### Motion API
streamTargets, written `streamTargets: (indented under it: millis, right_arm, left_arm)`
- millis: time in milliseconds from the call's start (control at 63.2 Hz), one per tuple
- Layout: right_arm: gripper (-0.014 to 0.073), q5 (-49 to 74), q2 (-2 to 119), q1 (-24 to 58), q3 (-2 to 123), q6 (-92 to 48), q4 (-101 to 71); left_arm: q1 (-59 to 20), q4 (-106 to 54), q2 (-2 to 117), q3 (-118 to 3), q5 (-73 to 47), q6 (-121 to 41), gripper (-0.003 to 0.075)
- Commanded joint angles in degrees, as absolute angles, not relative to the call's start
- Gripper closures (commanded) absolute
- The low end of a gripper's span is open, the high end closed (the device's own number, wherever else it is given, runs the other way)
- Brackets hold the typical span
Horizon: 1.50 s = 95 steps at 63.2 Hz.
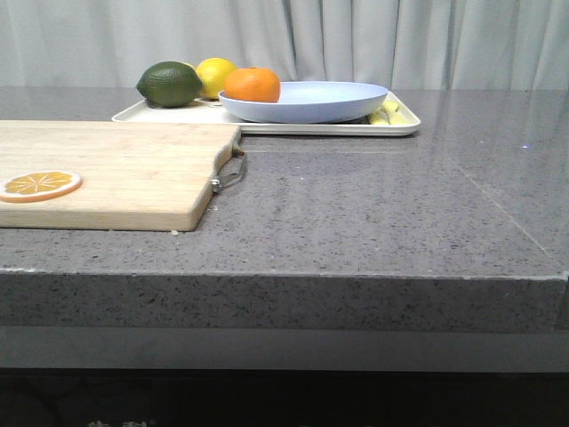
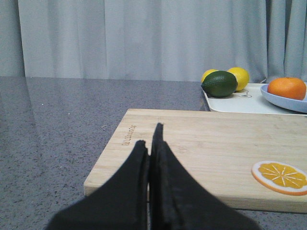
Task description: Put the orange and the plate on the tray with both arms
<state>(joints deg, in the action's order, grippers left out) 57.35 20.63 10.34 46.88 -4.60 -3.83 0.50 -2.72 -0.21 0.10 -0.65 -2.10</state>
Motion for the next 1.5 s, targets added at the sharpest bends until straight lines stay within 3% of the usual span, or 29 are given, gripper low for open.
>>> streamTargets:
  millis: [0, 427, 759, 1044, 1487]
  right_arm:
    - [0.0664, 53.5, 21.3, 10.3, 48.1, -5.2, -3.5]
    - [0.0664, 49.5, 18.3, 7.4, 43.0, -5.2, -3.3]
    - [0.0664, 15.2, 3.8, -0.4, 10.7, -5.2, -6.2]
    - [0.0664, 0.0, -1.3, -0.5, -1.3, -5.2, -6.2]
    - [0.0664, 0.3, -1.9, -0.5, -1.3, -5.2, -6.2]
  left_arm:
    - [0.2, -3.4, -1.4, 0.4, 4.1, -1.6, 0.0738]
    - [0.2, -3.4, -1.4, 0.4, 4.1, -1.6, 0.0738]
    - [0.2, -3.4, -1.4, 0.4, 4.1, -1.6, 0.0738]
    - [0.2, -3.4, -1.4, 0.4, 4.1, -1.6, 0.0738]
    - [0.2, -3.4, -1.4, 0.4, 4.1, -1.6, 0.0738]
